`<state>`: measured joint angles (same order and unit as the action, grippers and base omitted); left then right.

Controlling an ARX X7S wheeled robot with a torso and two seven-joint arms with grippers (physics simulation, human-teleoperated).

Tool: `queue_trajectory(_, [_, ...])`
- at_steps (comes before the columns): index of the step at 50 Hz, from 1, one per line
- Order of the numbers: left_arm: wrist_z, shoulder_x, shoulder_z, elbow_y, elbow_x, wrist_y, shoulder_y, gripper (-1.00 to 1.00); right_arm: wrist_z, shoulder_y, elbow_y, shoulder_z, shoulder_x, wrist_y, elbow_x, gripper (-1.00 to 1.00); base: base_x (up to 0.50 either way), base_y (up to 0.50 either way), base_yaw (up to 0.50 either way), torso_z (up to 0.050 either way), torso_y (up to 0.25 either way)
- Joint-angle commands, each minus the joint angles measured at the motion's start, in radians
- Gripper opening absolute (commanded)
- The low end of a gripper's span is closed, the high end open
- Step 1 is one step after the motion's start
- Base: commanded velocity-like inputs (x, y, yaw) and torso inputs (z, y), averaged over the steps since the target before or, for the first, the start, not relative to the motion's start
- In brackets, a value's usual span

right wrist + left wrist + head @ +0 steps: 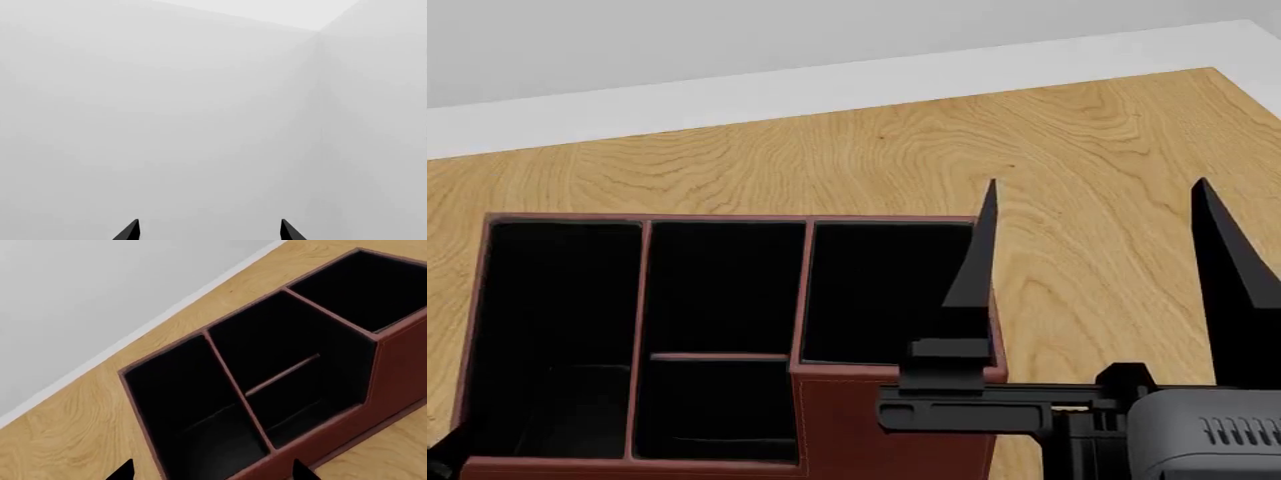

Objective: Pick up the book and place it in the back compartment of the caddy.

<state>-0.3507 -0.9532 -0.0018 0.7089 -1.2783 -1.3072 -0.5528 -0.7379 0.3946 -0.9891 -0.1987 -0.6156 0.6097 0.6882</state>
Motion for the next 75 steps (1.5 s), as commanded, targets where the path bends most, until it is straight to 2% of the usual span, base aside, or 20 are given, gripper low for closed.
queue_trajectory(1, [0.052, -0.014, 0.050, -0.023, 0.104, 0.033, 0.057, 1.00, -0.008, 0.004, 0.001, -0.007, -0.006, -0.004, 0.003, 1.00, 0.00, 0.00, 0.00, 0.000, 0.000])
queue_trajectory(14, [0.081, -0.044, 0.057, -0.011, 0.182, 0.111, 0.217, 1.00, -0.015, 0.001, 0.001, -0.011, -0.013, -0.014, 0.007, 1.00, 0.00, 0.00, 0.00, 0.000, 0.000])
queue_trajectory(32, [0.088, -0.074, 0.067, 0.003, 0.182, 0.116, 0.285, 1.00, -0.024, 0.007, 0.004, -0.023, -0.021, -0.021, 0.013, 1.00, 0.00, 0.00, 0.00, 0.000, 0.000])
queue_trajectory(39, [0.097, -0.065, 0.082, -0.001, 0.194, 0.130, 0.300, 1.00, -0.026, 0.009, 0.007, -0.027, -0.024, -0.024, 0.014, 1.00, 0.00, 0.00, 0.00, 0.000, 0.000])
queue_trajectory(62, [0.173, 0.003, 0.180, -0.130, 0.369, 0.294, 0.416, 1.00, -0.036, 0.012, 0.009, -0.041, -0.033, -0.033, 0.016, 1.00, 0.00, 0.00, 0.00, 0.000, 0.000])
queue_trajectory(75, [0.191, 0.026, 0.239, -0.186, 0.408, 0.286, 0.380, 1.00, -0.039, 0.018, 0.016, -0.053, -0.034, -0.038, 0.015, 1.00, 0.00, 0.00, 0.00, 0.000, 0.000])
